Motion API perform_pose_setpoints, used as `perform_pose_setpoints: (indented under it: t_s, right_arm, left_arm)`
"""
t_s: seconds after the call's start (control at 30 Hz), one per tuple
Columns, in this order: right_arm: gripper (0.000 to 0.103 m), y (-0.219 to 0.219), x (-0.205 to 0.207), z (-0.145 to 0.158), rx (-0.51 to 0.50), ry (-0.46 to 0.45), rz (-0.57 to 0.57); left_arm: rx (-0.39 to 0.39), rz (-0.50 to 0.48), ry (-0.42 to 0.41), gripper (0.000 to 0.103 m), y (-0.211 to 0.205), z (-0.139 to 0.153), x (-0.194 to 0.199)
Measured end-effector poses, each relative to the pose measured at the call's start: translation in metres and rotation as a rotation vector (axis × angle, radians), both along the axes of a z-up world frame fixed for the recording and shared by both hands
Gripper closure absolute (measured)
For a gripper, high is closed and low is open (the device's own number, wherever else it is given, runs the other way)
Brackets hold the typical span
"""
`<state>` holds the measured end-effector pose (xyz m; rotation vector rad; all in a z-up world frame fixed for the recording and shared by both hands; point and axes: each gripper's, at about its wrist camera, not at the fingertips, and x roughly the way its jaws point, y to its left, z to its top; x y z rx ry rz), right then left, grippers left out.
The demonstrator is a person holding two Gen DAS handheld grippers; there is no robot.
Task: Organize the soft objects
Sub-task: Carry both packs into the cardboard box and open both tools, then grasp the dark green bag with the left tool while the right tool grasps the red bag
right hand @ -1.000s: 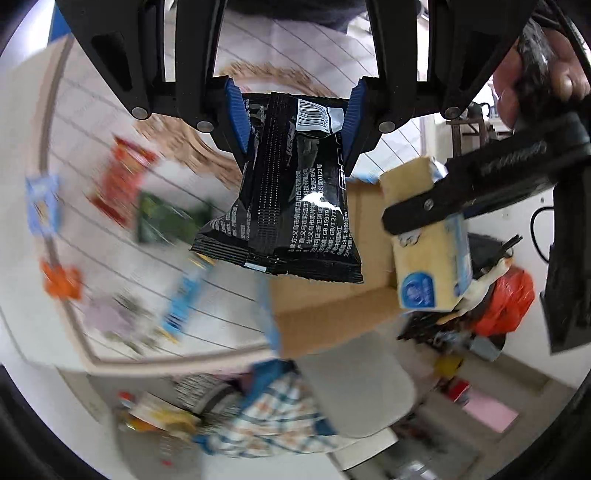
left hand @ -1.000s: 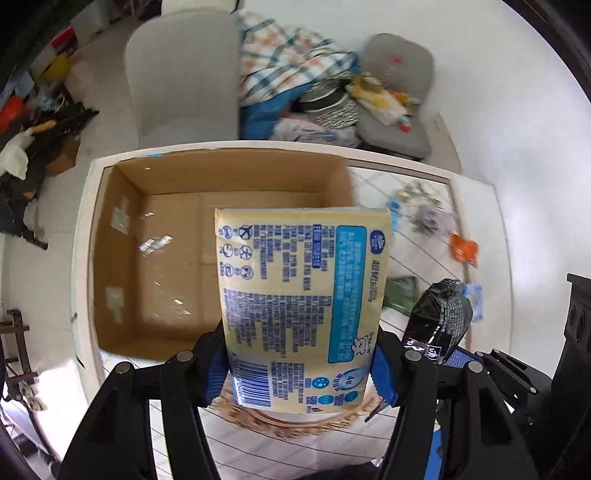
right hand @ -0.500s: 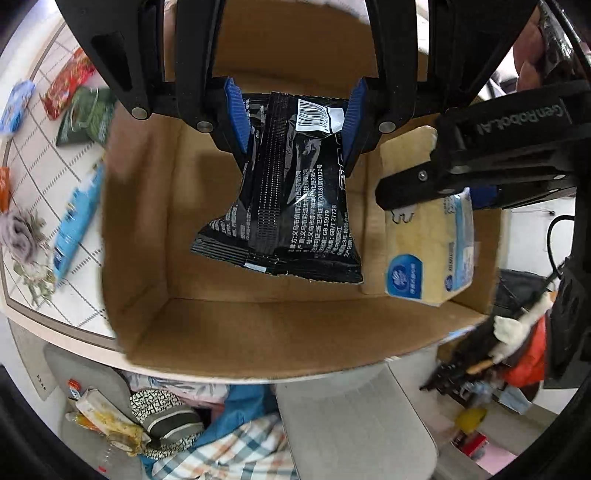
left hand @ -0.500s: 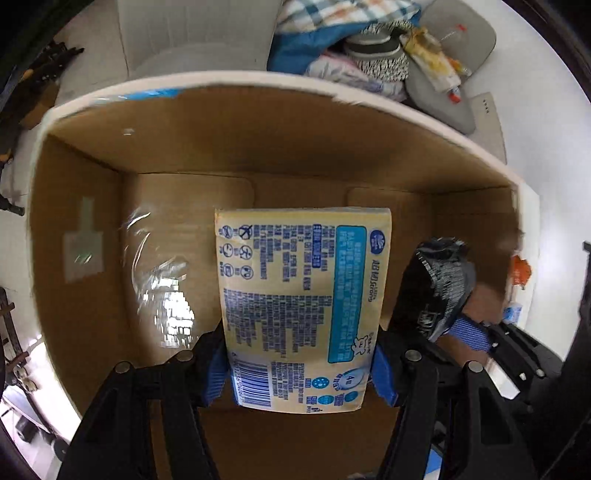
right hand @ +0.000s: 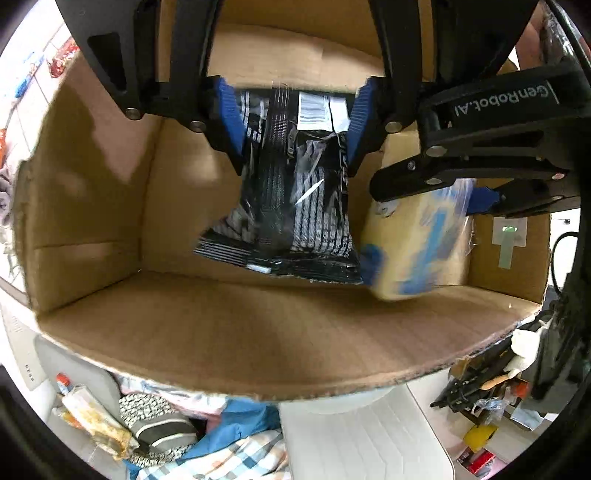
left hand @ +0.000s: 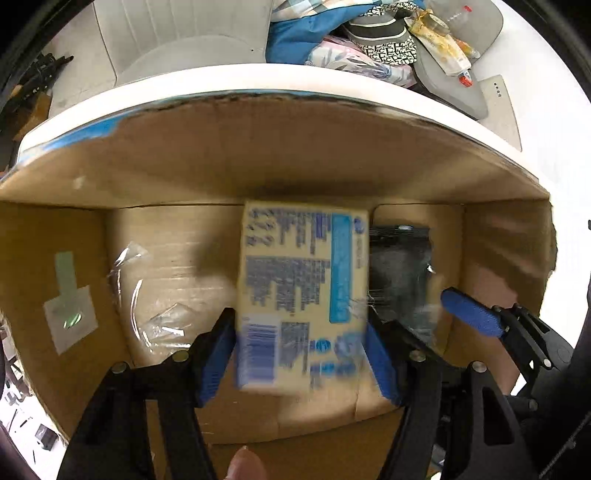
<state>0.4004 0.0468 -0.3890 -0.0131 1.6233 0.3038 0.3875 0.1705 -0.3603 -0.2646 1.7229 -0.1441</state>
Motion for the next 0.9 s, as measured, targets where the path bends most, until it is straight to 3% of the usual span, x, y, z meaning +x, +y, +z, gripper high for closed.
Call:
perform_pose_setpoints:
  t_s: [0.1, 0.23, 0.3, 0.47, 0.67, 0.9]
  right_arm:
    - [0.032, 0.001, -0.007, 0.01, -0.001, -0.006, -0.011]
    - [0.031, -0.007, -0.015, 0.022, -0.02, -0.016, -0.038]
    - [0.017, -0.011, -0.023, 0.032, -0.029, -0.025, -0.047]
    - [0.0, -0.019, -0.047, 0.051, -0.056, -0.041, -0.076]
    - [0.0, -0.021, -0.082, 0.08, -0.117, -0.095, -0.08]
    - [0.0, -0.022, -0.12, 0.124, -0.12, -0.182, -0.083]
  left_arm:
    - [0.011, -0.006, -0.04, 0.014, -0.001, 0.012, -0.003]
    - [0.067, -0.008, -0.098, 0.01, 0.002, 0.031, -0.014]
    - [0.078, -0.001, -0.122, 0.001, 0.006, 0.042, -0.025]
    - [0.142, 0.029, -0.201, 0.001, 0.011, 0.069, -0.054]
    - [0.178, 0.065, -0.259, 0.001, 0.015, 0.092, -0.086]
    - [0.248, 0.059, -0.34, 0.001, 0.008, 0.124, -0.113]
